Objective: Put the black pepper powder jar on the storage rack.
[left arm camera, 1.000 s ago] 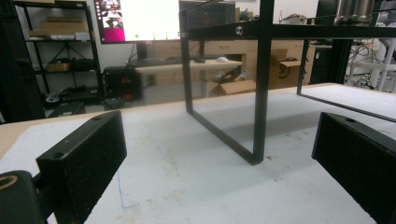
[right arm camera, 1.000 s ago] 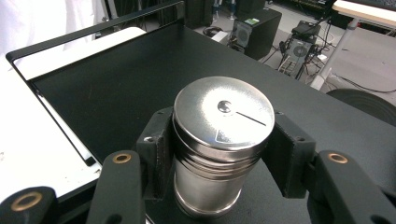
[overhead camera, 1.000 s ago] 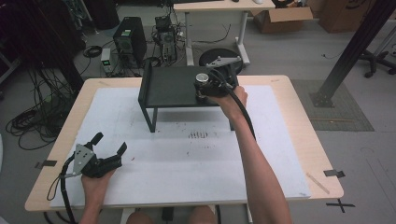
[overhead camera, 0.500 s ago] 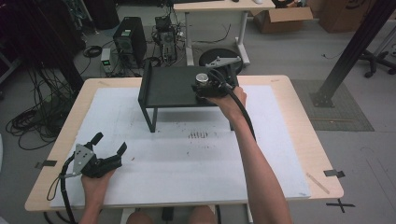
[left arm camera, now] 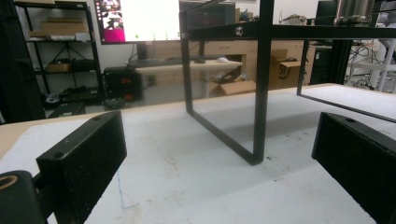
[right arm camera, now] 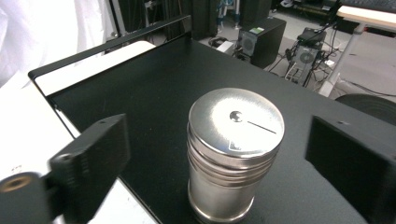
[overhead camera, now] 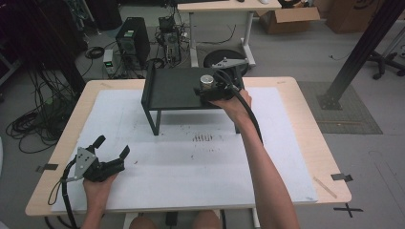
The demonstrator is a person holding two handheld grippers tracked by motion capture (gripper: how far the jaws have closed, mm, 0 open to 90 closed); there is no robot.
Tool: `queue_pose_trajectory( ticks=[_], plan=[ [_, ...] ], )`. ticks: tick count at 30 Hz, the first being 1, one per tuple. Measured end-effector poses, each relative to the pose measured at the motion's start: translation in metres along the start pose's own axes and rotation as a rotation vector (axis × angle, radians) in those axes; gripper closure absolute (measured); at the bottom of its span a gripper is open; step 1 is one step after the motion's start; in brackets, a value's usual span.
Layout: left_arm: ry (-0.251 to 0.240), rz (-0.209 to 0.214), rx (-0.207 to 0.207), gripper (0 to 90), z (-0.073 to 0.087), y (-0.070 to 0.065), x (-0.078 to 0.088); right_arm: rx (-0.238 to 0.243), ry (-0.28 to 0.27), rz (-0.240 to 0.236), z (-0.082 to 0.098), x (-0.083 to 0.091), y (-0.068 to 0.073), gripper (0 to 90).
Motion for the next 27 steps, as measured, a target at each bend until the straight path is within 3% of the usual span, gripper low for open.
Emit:
queue_pose_trajectory(
  ticks=[2,11,27],
  plan=[
    [0.001,0.000,0.000,3.5,0.000,0.000,0.000,-0.011,-0.009,-0.005,0.000,0.000,0.000,0.0],
    [0.000,0.000,0.000,3.5,0.000,0.000,0.000,0.009,0.000,-0.016,0.001,0.000,0.003,0.0],
    [-0.003,0.000,-0.001,3.5,0.000,0.000,0.000,0.048,-0.020,0.011,-0.003,0.012,0.008,0.1]
  ],
)
Point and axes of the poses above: each handheld gripper's, and its own axes: x roughly backward along the jaws, z roughly out of its underside, y roughly to its left, the point moved 3 cm from there along -x, roughly forward along the jaws, and after that the axes turned 2 degrees about -z, right-handed, at the moved point
